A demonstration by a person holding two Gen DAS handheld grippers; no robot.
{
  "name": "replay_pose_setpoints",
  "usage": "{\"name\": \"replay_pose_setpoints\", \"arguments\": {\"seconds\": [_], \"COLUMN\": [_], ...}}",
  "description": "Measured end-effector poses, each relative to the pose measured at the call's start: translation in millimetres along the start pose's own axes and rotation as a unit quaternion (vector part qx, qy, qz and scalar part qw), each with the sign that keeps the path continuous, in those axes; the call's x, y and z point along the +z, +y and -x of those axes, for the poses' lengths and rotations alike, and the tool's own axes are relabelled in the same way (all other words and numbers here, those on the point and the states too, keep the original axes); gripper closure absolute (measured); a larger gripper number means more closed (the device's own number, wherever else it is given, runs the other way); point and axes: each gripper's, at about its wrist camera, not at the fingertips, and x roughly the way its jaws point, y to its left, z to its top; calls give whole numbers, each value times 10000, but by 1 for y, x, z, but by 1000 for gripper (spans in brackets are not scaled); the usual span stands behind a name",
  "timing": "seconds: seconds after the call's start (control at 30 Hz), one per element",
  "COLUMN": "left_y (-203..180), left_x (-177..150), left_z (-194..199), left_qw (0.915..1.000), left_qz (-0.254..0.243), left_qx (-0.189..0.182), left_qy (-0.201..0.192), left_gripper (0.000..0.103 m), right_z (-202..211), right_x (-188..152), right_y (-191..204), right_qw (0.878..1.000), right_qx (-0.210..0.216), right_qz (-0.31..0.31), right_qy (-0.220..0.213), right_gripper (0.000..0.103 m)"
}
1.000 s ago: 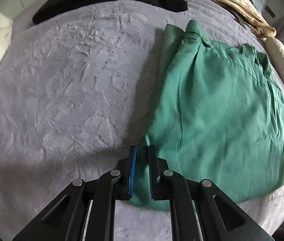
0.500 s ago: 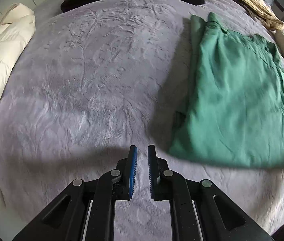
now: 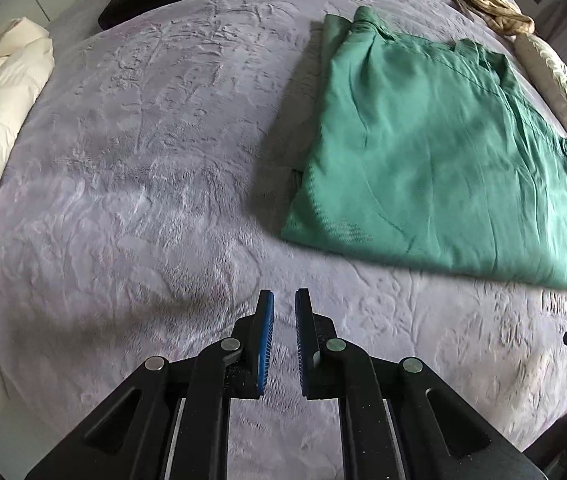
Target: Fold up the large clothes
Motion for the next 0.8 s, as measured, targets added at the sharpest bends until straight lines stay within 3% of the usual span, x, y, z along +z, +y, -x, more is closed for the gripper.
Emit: {"name": "replay_pose_setpoints", "arguments": {"seconds": [0.1,0.43,0.47,0.5,0.53,0.6,0.8], "left_y": [-7,5,8,10,10,14,20], "left_x": [-17,-10,-11,-11,-10,-11,-12], "left_z": [5,7,6,5,2,6,3], "left_qw": [9999,9999,9999,9999,9998,9994,9997], "left_qz": [-64,-42,-26,1,63,199,163], "left_qx": [71,108,108,102,137,242,148], "left_qy": [47,55,55,78,95,-111,-112], "left_gripper": [91,91,78,54,0,1,1], "right_z": [-4,-26,-28,-30,-31,-31,-29], "right_x": [-12,-49,-51,-52,-53,-55,-56], "right_y": [7,27,29,32,35,40,49], "right_qw": [10000,9986,9985,9983,9982,9983,9988], "right_qx": [-35,63,88,104,108,68,-38], "right_qz": [10,-209,-226,-234,-230,-169,-96], "right_qy": [70,474,495,520,546,552,469], "right_gripper": [35,32,32,32,32,32,31]}}
